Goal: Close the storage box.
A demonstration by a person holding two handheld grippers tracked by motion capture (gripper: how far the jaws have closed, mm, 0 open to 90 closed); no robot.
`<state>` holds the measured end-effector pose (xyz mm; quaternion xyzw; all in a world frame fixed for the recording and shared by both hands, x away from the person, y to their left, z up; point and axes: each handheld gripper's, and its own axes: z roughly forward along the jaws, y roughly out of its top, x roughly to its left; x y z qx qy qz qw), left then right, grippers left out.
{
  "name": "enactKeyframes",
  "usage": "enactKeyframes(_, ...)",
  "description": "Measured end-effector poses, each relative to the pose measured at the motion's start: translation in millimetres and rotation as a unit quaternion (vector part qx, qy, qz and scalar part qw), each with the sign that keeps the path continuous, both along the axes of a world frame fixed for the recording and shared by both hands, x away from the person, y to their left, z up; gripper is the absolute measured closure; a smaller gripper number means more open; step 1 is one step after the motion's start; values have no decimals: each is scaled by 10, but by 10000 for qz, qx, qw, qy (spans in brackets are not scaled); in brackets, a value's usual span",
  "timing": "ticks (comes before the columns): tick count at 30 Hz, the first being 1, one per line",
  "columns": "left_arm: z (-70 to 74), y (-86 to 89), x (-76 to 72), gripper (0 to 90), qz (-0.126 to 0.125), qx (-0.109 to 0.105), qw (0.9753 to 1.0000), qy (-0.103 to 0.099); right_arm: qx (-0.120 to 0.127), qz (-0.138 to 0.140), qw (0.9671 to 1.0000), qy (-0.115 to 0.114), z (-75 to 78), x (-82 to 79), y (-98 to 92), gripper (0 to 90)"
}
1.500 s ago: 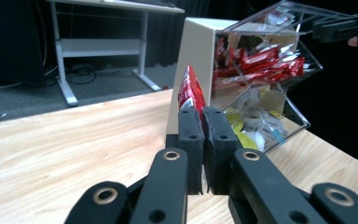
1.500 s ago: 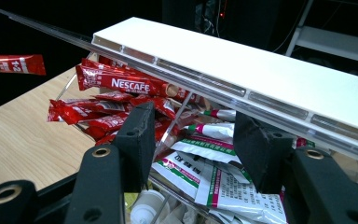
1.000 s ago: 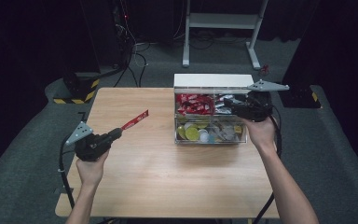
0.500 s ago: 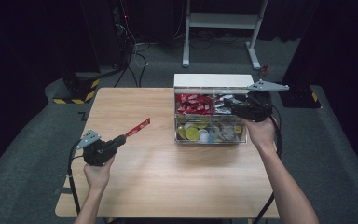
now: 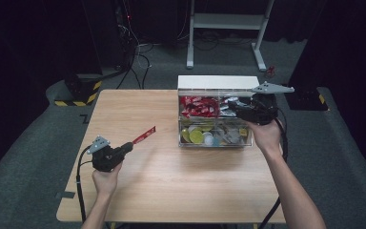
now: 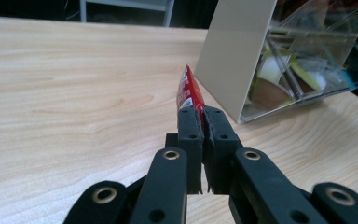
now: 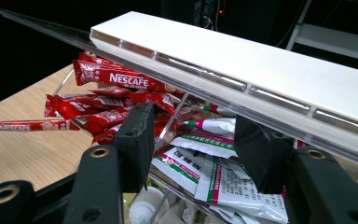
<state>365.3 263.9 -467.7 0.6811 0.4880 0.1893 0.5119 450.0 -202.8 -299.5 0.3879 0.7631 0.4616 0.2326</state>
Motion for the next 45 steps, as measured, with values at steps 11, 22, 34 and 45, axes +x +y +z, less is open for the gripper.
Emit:
enactKeyframes(11,-175,-71,56,863,118,203,9996,148,-24,0,10000,26,-21,-14,6,482)
enactKeyframes(22,-308,-102,94,854,178,241,9990,318,-14,1,10000,39,-40,-42,-9,486)
enactKeyframes(34,-474,-122,150,797,134,525,9951,828,-11,43,10000,47,-84,-80,-7,485)
enactKeyframes(45,-501,-104,124,553,172,572,9945,859,1,82,9999,105,-153,-125,-20,482)
